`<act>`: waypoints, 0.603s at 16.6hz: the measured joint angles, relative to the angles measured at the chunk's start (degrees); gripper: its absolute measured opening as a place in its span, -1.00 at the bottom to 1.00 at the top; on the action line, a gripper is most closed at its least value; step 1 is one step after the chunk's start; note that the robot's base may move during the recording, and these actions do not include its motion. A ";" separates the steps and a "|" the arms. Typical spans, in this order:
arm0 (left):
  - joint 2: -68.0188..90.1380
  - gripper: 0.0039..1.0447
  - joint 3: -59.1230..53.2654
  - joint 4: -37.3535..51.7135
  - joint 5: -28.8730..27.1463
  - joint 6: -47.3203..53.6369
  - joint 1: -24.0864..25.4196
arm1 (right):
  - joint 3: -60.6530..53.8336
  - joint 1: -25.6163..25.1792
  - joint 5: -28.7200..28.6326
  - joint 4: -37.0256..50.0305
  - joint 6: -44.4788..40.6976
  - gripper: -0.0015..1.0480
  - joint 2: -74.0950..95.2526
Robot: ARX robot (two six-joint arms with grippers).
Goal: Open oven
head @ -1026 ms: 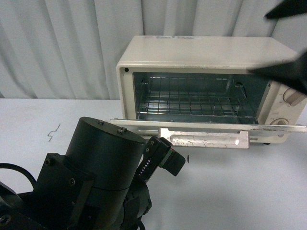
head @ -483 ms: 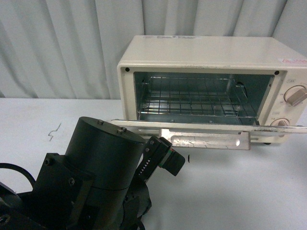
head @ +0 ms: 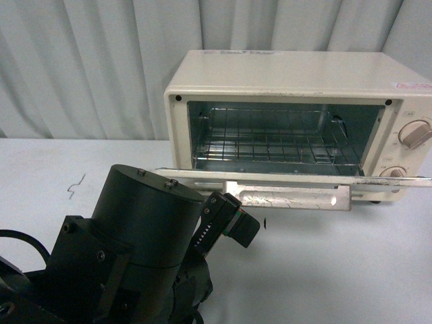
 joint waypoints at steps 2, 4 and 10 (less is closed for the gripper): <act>0.00 0.87 0.00 0.00 -0.02 -0.02 0.00 | -1.40 0.00 0.00 -2.58 0.00 -0.96 -4.11; 0.00 0.87 0.00 -0.02 -0.02 -0.02 0.00 | -3.91 0.00 0.00 -0.81 0.00 -0.96 -5.62; 0.00 0.87 0.00 0.00 -0.02 -0.02 0.00 | -5.20 0.00 -0.02 -12.50 0.04 -0.96 -18.29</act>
